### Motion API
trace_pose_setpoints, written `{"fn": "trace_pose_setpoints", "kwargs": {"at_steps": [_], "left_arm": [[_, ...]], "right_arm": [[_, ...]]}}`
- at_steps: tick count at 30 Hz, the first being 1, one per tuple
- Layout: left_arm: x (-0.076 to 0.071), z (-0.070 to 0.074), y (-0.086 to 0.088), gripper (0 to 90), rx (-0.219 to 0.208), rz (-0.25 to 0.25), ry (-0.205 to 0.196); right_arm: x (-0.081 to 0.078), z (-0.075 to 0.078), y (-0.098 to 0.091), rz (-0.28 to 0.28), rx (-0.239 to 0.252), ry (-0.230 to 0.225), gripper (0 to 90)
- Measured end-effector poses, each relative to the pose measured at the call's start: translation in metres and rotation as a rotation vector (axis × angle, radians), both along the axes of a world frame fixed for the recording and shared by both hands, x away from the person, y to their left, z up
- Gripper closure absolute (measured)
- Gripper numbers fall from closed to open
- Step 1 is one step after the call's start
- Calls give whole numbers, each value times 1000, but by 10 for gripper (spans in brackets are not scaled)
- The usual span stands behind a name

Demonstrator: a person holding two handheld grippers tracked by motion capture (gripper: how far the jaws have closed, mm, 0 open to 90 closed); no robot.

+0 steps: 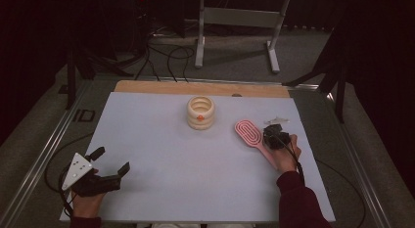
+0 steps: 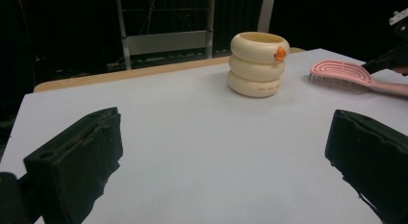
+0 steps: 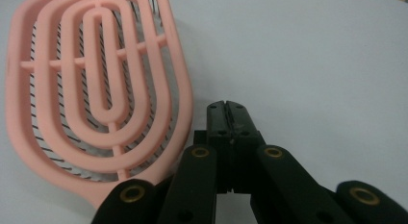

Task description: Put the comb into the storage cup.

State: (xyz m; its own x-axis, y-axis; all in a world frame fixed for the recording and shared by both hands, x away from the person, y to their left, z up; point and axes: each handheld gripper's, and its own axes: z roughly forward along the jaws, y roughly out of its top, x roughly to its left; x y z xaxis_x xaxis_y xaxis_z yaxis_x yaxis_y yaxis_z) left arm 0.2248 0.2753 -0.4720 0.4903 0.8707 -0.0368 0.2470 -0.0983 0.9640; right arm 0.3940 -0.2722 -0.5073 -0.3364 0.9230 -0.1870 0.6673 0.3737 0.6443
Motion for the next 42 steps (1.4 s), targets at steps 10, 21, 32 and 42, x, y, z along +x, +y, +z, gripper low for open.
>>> {"fn": "trace_pose_setpoints", "kwargs": {"at_steps": [10,21,32,42], "left_arm": [[0,0,0,3,1,-1,1],[0,0,0,3,-2,4,0],[0,1,-1,3,3,13,0],[-1,3,1,3,4,33,-2]], "right_arm": [[-5,11,-5,9,19,-46,794],[-34,33,-14,64,191,-122,417],[-93,44,-14,187,282,-206,166],[-139,43,-15,235,295,-293,89]]}}
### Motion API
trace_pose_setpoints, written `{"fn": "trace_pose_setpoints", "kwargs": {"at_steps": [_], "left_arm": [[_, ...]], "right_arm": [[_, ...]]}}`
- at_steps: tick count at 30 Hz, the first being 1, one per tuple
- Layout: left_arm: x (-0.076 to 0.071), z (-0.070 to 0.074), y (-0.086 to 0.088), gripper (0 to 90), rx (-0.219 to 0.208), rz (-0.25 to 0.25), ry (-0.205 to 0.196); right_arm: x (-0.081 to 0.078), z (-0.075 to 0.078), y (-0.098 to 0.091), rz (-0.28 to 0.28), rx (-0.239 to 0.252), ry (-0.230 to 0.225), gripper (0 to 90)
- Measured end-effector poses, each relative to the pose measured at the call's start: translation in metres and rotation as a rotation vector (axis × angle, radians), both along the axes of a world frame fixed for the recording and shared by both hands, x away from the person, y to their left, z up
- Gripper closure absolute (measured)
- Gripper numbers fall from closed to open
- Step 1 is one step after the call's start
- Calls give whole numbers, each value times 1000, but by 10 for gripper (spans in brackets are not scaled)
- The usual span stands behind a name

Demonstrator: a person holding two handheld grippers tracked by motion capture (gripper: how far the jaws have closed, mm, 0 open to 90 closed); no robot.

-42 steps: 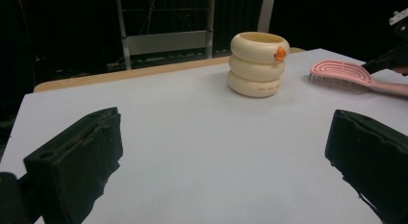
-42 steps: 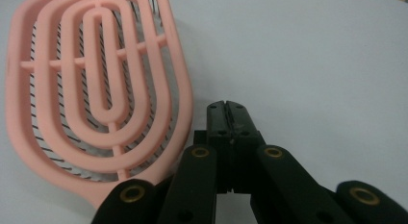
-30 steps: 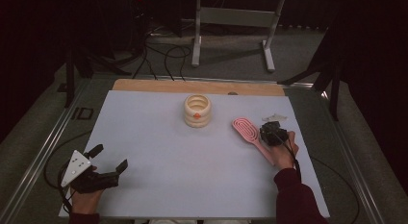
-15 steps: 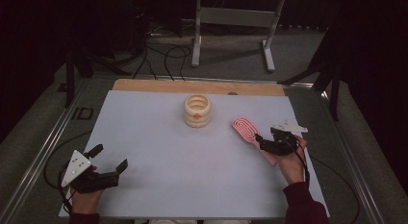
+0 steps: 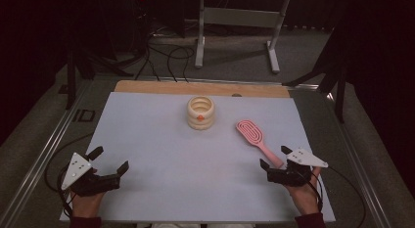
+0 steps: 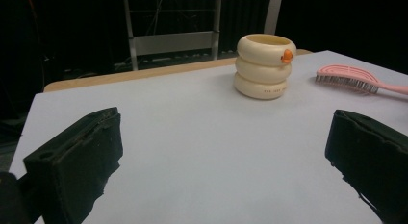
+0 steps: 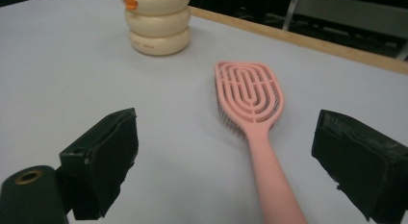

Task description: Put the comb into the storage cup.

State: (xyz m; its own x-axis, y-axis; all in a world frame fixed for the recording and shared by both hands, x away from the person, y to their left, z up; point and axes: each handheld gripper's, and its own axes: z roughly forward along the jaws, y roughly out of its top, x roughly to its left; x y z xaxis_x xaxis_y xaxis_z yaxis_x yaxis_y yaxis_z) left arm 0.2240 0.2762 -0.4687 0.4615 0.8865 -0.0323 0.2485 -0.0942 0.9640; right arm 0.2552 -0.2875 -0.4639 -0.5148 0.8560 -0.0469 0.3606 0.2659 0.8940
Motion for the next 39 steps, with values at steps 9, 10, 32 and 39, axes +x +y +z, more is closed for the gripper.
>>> {"fn": "trace_pose_setpoints", "kwargs": {"at_steps": [9,10,32,39], "left_arm": [[-1,1,0,3,1,-1,-5],[-1,1,0,3,0,-1,-5],[0,-3,-1,2,8,-2,5],[0,-4,-1,2,8,-5,8]], "right_arm": [[-24,-10,-11,-6,29,-65,91],[-26,-10,-12,-10,35,-70,92],[-33,-9,-16,18,93,-64,129],[-32,-5,-15,23,95,-55,119]]}}
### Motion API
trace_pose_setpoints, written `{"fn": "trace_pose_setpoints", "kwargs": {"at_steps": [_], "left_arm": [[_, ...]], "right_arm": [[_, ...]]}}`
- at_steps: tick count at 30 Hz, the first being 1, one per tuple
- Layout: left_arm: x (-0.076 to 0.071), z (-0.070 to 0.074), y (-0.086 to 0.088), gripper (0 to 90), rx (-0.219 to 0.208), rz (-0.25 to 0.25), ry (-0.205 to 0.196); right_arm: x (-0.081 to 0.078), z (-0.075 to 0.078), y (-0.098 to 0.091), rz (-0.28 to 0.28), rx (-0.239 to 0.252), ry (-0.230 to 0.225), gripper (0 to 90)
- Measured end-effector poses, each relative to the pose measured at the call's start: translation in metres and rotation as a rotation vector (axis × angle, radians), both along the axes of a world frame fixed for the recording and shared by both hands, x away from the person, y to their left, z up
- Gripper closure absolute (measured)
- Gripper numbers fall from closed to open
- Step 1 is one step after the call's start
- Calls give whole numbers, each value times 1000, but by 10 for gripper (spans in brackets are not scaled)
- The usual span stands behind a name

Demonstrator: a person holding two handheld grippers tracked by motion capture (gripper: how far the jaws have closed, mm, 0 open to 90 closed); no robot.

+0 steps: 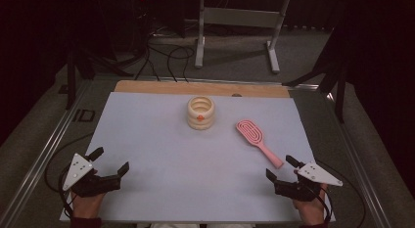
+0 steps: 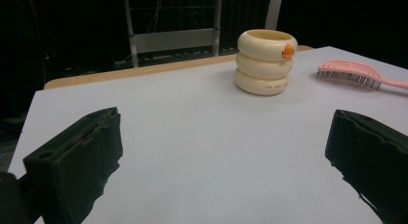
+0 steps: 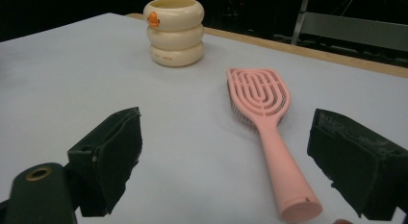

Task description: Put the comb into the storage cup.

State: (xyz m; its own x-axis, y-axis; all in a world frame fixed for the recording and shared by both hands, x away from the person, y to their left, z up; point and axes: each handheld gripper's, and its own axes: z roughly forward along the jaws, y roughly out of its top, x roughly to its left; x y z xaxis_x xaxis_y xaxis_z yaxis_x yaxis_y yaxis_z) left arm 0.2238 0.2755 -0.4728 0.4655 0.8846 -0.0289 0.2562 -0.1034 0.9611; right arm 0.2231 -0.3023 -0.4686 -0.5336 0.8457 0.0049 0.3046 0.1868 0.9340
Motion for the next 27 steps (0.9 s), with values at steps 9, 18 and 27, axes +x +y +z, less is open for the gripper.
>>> {"fn": "trace_pose_setpoints", "kwargs": {"at_steps": [9,18,27], "left_arm": [[0,-1,1,2,-2,6,2],[0,-2,1,2,-3,7,5],[0,-3,1,2,-2,8,4]], "right_arm": [[2,4,3,2,-9,5,106],[7,15,10,28,-24,38,104],[21,33,20,44,-60,61,81]]}}
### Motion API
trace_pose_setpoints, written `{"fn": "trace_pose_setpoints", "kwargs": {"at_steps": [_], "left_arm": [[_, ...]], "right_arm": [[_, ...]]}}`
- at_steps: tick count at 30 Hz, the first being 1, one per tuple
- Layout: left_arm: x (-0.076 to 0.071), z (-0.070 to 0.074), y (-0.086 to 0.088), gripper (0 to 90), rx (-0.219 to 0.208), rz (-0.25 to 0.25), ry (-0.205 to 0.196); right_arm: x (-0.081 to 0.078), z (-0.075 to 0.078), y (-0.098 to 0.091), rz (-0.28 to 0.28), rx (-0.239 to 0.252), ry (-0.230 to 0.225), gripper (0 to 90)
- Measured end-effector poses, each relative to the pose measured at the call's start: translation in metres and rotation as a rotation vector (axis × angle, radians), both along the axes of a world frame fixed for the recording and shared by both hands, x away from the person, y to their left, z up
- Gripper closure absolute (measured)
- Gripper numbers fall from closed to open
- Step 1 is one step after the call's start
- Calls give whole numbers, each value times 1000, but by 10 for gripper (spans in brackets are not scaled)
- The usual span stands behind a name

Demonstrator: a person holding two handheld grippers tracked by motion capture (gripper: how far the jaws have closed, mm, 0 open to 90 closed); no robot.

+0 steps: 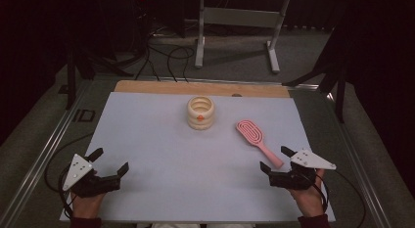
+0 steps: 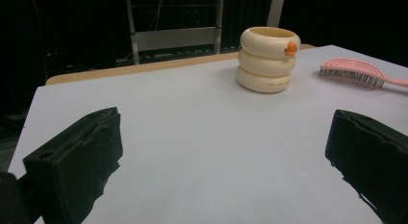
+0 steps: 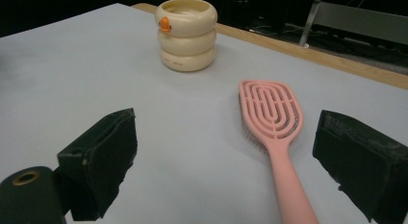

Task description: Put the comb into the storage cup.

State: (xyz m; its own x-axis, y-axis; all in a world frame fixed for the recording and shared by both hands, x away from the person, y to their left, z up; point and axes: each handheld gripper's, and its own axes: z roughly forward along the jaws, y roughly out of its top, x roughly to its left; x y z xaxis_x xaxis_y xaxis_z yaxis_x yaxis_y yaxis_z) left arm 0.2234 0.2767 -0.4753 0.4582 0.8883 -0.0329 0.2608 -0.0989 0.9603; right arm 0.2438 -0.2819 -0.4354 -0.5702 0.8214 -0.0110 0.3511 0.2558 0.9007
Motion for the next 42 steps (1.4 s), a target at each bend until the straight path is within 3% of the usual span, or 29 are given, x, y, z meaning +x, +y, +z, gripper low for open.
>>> {"fn": "trace_pose_setpoints", "kwargs": {"at_steps": [14,21,26,32,42], "left_arm": [[0,-1,-1,2,3,-6,2],[1,-1,0,2,2,-4,3],[1,-1,-2,2,4,-7,3],[0,-1,-1,2,3,-6,3],[1,-2,-1,2,-3,-6,7]], "right_arm": [[16,22,10,8,-23,-3,80],[32,35,16,22,-42,11,80],[49,43,20,18,-90,25,80],[64,46,22,7,-102,41,80],[87,54,30,16,-196,57,80]]}}
